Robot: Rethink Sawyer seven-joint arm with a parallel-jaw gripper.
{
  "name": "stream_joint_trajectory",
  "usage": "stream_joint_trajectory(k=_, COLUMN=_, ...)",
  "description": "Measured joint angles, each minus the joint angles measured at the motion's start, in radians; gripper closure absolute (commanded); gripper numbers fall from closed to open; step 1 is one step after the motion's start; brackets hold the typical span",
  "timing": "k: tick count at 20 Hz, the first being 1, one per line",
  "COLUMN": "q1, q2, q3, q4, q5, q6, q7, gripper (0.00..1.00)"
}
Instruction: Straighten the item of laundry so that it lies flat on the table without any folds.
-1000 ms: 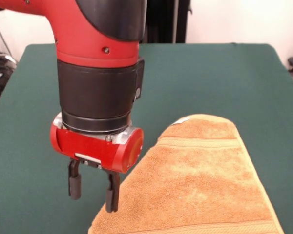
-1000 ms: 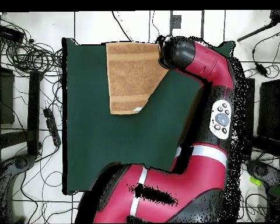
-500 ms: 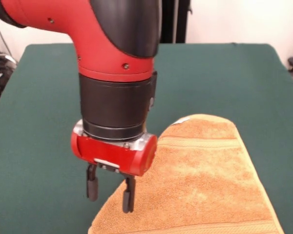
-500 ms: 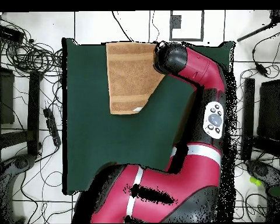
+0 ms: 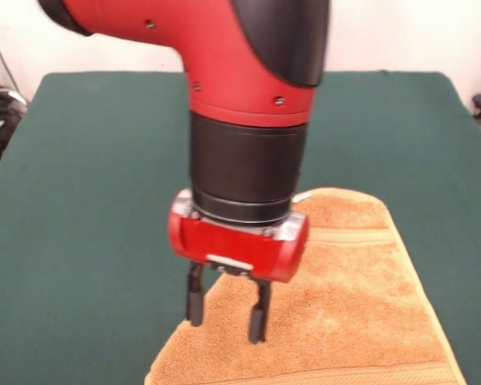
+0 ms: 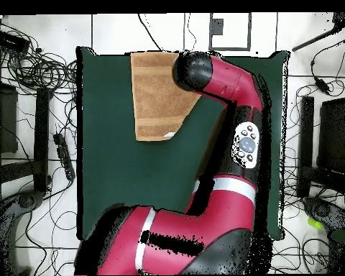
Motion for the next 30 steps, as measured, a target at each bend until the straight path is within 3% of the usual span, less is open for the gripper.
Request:
stream_joint_trajectory(k=13, q1=0.024, q2=-0.040, q3=-0.005, q4=0.071, q5=-0.005, q6=-0.009, q7=0.000, gripper=0.00)
stream_joint_trajectory(k=17, q1=-0.004, q2=0.001, q3=-0.006, q4=-0.010, q5=-0.001, q6=0.020, q7=0.000, gripper=0.00)
stream_joint_trajectory(k=24, q1=-0.072, q2=0.178, q3=-0.023, q4=-0.306, q5=0.048, q6=0.143, q7=0.000, gripper=0.00)
stream_joint_trajectory(k=26, q1=-0.097, q2=0.267, q3=-0.051, q4=-0.424, q5=0.093, q6=0.186, q7=0.000, gripper=0.00)
stream_joint_trajectory(k=30, q1=-0.122, q2=0.372, q3=-0.108, q4=-0.537, q5=0.185, q6=0.199, q7=0.000, gripper=0.00)
